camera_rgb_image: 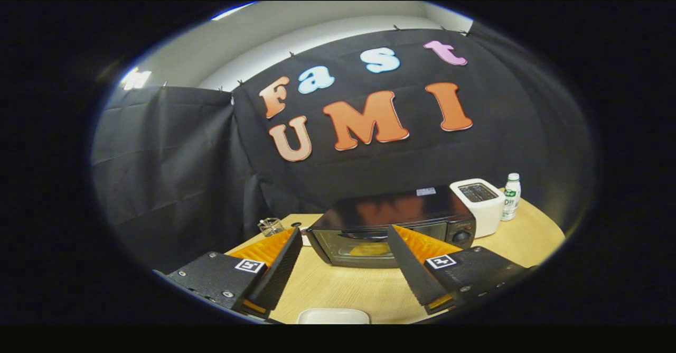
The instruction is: Open the toaster oven, put the food inside, and close the toaster oven door.
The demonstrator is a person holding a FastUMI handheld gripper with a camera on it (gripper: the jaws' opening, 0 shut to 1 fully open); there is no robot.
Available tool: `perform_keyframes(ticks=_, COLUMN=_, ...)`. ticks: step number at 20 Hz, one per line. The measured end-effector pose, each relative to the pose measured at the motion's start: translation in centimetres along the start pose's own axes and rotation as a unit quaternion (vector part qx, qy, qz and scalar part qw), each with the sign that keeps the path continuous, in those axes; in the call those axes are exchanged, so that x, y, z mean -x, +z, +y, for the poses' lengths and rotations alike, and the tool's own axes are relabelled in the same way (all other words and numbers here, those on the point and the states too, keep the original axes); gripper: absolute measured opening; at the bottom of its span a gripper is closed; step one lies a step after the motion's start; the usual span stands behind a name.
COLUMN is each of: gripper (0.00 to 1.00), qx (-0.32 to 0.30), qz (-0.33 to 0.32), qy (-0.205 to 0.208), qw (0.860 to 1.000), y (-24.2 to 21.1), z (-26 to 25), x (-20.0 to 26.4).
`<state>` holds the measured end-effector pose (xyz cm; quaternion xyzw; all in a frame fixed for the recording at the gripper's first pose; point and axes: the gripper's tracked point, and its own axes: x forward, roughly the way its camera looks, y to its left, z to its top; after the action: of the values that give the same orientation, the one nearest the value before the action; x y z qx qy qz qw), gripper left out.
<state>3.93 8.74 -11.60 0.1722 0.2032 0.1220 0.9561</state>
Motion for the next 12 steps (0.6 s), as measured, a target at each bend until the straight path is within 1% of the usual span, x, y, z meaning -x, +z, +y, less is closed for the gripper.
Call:
perform_keyframes(ticks=5, gripper=0.95, qx=0.029, qz=-0.045, qy=-0.011, qw=0.999, y=3.1, z=-0.2, x=4.7)
perform_keyframes(ticks=8, gripper=0.96, qx=0.044, qz=-0.063, qy=-0.024, qw=0.997, y=4.0, z=-0.7, x=7.2)
perform_keyframes(ticks=12, gripper=0.96, qx=0.054, qz=-0.081, qy=-0.026, qw=0.995, y=4.9, z=-0.3, x=10.9)
